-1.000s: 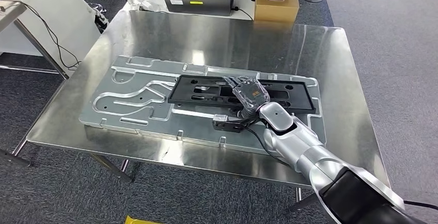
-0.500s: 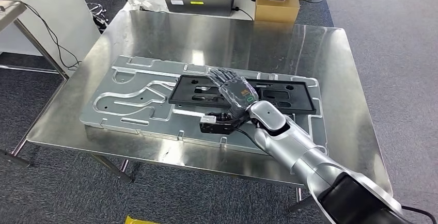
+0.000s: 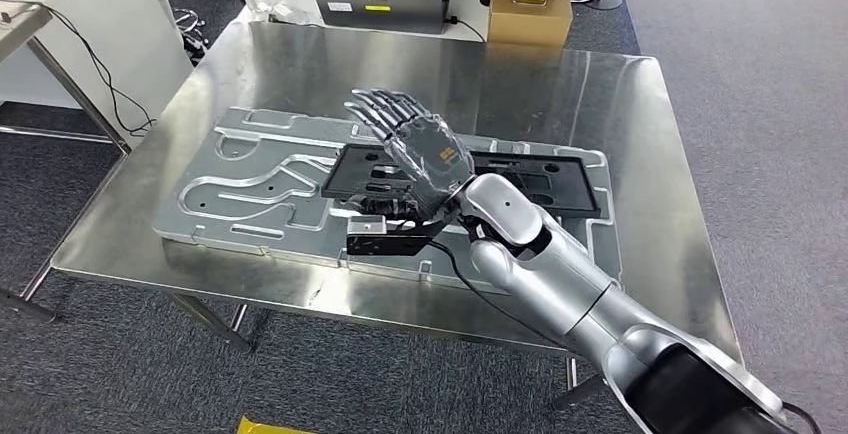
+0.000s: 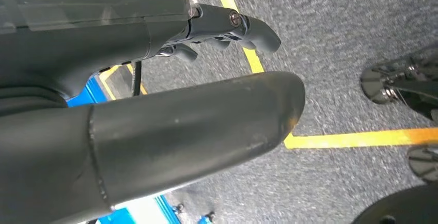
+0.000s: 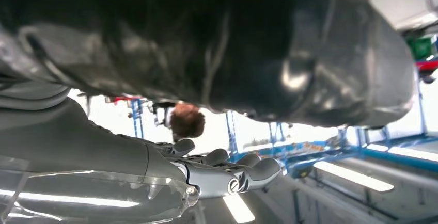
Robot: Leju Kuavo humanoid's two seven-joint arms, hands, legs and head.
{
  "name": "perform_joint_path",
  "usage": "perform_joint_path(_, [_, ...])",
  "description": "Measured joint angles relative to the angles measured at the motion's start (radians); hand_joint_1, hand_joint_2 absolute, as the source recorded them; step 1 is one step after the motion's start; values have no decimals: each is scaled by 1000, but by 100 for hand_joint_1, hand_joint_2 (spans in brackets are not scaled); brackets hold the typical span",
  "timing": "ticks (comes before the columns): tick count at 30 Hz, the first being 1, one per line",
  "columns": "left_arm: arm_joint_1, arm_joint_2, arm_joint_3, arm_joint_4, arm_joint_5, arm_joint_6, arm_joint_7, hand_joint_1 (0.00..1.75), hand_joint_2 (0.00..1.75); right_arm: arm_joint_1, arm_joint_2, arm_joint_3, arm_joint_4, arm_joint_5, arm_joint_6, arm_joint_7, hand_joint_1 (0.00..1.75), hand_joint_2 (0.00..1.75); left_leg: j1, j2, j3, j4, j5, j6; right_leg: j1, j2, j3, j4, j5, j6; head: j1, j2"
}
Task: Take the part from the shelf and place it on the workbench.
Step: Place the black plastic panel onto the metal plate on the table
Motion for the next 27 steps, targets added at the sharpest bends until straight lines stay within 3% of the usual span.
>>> perform_joint_path(2, [4,1,7,0,5,1,-2,0,0,1,-10,-2,-10,-2,-7,-1,0,0,0,-2,-10,15,-5,-21,3,7,22,-50,8,-13,-1,0])
perform_joint_path(5, [10,0,16,0,12,3,-4,0,0,3,-24,-6,-14,-3,-13,-5,0,0,5,-3,-17,14,0,-42,9,9,8,-45,17,-46,-1,0])
perform_joint_path(6, [12,0,18,0,14,4,-5,0,0,3,-26,-7,-14,-3,-14,-7,0,0,6,-2,-25,26,-15,-45,9,8,3,-47,23,-57,-1,0])
perform_joint_path(8, [13,0,22,0,15,5,-7,0,0,4,-30,-8,-14,-3,-14,-9,0,0,4,-2,-61,113,-85,-42,13,4,-11,-52,38,-75,-1,0])
perform_joint_path(10, [13,1,25,0,16,6,-9,0,0,7,-33,-8,-13,-3,-14,-11,0,0,-4,-2,-106,243,-164,-34,23,3,-29,-53,51,-85,-1,0])
perform_joint_path(11, [13,1,26,0,17,7,-10,0,0,10,-35,-8,-13,-3,-14,-11,0,0,-8,-2,-114,283,-183,-29,29,2,-39,-53,59,-88,-1,0])
perform_joint_path(12, [13,1,28,0,18,8,-11,0,0,13,-37,-8,-13,-3,-14,-12,0,0,-14,-2,-103,287,-183,-21,35,2,-48,-53,67,-90,-1,0])
perform_joint_path(13, [13,1,30,0,19,9,-12,0,0,15,-39,-8,-13,-3,-14,-12,0,0,-20,-2,-73,252,-168,-11,40,2,-57,-53,75,-91,-1,0])
perform_joint_path(15, [11,4,35,0,22,11,-12,0,0,15,-41,-10,-13,-3,-15,-12,0,0,-35,-1,22,109,-127,15,48,2,-71,-53,92,-90,-1,0])
perform_joint_path(17, [9,7,39,1,25,12,-13,0,0,15,-44,-13,-14,-3,-15,-13,0,0,-48,1,74,16,-103,28,51,1,-76,-55,108,-82,-1,0])
perform_joint_path(20, [12,8,42,1,27,14,-13,0,0,16,-49,-16,-13,-3,-14,-13,0,0,-52,4,65,1,-74,32,46,-2,-79,-67,131,-64,-1,0])
perform_joint_path(21, [12,8,43,2,28,15,-13,0,0,16,-52,-17,-13,-3,-14,-13,0,0,-50,5,58,-4,-59,36,45,-2,-84,-63,120,-59,-1,0])
perform_joint_path(22, [12,8,43,3,30,14,-13,0,0,16,-55,-17,-13,-4,-14,-13,0,0,-47,7,49,-9,-43,42,45,-1,-93,-45,93,-53,0,0])
perform_joint_path(23, [11,7,44,3,31,14,-13,0,0,17,-59,-18,-13,-4,-14,-14,0,0,-44,9,36,-12,-28,46,42,-1,-107,-5,45,-48,0,0])
perform_joint_path(25, [12,7,45,4,33,14,-13,0,0,21,-64,-18,-13,-4,-14,-14,0,0,-44,10,8,-11,-6,51,36,-1,-135,121,-57,-38,1,0])
perform_joint_path(26, [13,6,46,5,33,14,-14,0,0,25,-68,-18,-13,-4,-14,-14,0,0,-44,10,-7,-9,4,50,33,-1,-141,179,-81,-33,1,0])
perform_joint_path(27, [14,6,46,6,34,14,-14,0,0,29,-71,-18,-13,-4,-14,-14,0,0,-43,11,-22,-7,13,48,29,-2,-133,210,-81,-29,1,0])
